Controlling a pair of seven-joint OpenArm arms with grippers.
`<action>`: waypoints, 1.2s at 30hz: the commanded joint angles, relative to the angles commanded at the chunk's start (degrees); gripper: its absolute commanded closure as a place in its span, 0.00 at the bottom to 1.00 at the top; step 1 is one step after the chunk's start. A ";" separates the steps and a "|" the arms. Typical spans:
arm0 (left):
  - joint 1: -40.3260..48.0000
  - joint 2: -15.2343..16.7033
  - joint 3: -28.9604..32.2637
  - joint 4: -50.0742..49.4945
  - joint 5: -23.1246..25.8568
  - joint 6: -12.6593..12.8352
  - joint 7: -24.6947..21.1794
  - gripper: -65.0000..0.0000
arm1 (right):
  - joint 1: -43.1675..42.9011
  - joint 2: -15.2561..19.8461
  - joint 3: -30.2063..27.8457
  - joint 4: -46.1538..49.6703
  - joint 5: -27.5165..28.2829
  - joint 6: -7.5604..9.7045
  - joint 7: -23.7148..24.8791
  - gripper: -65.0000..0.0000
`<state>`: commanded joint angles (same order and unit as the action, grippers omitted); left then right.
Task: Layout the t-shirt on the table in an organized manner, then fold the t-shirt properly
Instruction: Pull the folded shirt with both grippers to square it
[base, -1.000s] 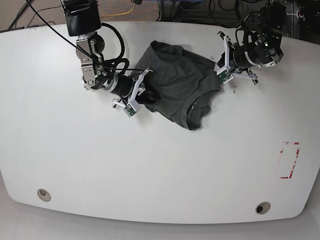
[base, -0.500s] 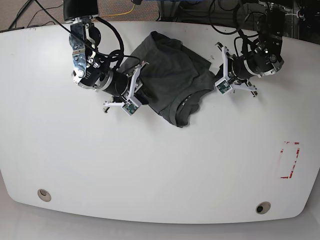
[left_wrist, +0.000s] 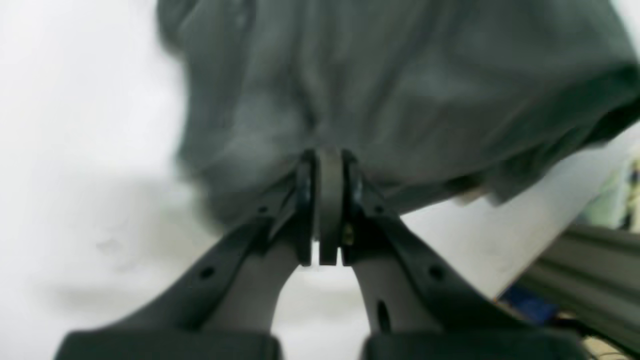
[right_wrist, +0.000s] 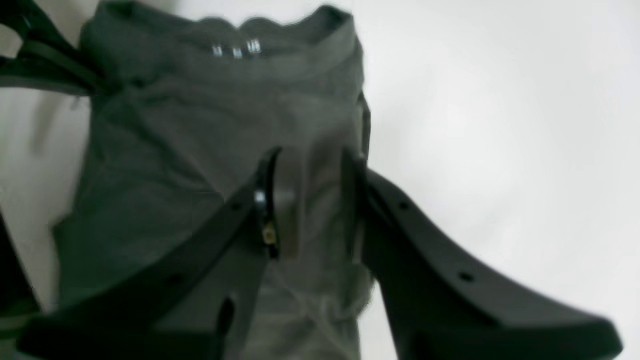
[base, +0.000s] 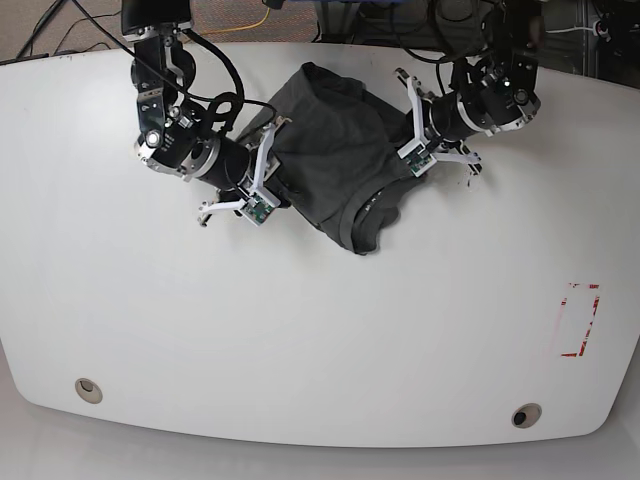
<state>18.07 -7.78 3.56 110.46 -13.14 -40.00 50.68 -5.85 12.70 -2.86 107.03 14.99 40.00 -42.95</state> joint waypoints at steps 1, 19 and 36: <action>0.00 0.53 0.00 -1.05 0.00 0.00 0.00 0.99 | -0.09 0.26 -0.09 -1.85 -1.23 0.00 1.76 0.81; -9.32 -2.73 0.09 -21.63 0.00 0.00 -6.95 0.99 | -5.01 2.46 0.00 -11.43 -6.24 0.00 13.89 0.81; -24.18 -4.04 0.09 -30.42 -0.26 0.00 -6.77 0.99 | -7.21 -4.22 -0.35 -1.67 -6.51 0.00 5.27 0.81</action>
<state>-6.11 -11.82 3.65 80.04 -13.41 -40.00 43.91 -13.05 8.48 -3.21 105.36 8.48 40.00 -37.67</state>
